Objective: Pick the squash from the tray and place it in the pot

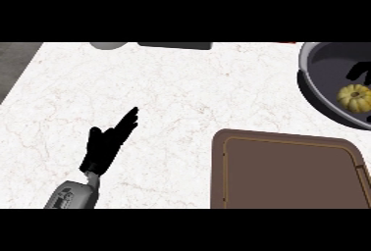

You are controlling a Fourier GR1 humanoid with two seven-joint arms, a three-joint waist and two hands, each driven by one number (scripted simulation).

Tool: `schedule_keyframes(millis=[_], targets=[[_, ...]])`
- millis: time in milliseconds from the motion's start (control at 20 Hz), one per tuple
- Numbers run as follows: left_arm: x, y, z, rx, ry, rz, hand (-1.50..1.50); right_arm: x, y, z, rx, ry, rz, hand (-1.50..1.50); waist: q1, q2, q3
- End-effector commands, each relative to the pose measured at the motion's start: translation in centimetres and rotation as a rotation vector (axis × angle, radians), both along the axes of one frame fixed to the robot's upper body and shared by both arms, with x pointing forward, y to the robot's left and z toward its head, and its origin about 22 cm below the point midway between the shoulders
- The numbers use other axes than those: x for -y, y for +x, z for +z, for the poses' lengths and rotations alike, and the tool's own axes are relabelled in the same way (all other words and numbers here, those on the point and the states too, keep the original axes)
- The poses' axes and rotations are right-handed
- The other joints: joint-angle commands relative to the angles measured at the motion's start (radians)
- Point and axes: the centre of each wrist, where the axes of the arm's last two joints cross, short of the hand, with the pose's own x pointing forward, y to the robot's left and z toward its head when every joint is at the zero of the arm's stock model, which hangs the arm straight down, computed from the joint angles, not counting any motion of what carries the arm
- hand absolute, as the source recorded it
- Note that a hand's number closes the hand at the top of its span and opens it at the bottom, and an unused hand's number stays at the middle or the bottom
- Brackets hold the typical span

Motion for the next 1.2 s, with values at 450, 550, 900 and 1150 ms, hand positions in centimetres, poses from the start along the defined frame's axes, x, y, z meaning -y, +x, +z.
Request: schedule_keyframes(millis=[450, 550, 900, 1150], targets=[[-1.5, -0.6, -0.6, -0.009, 0.008, 0.020, 0.00, -2.9, 2.3, -0.3, 0.277, 0.844, -0.010, -1.50, -0.030, -0.005, 0.008], [-0.2, -0.5, -0.9, -0.014, -0.016, 0.029, 0.00, -3.1, 2.7, 0.5, 0.332, 0.965, -0.070, -1.50, -0.035, -0.004, 0.007], [-1.1, 0.2, -0.8, 0.008, -0.008, 0.033, 0.00, 2.5, 0.2, 4.5, 0.539, 1.148, -0.255, -1.50, -0.024, 0.009, 0.007], [0.2, -0.1, 0.0, 0.001, -0.023, 0.000, 0.00, 7.4, -3.9, 4.6, 0.602, 1.226, -0.279, -1.50, -0.018, 0.012, 0.011]])
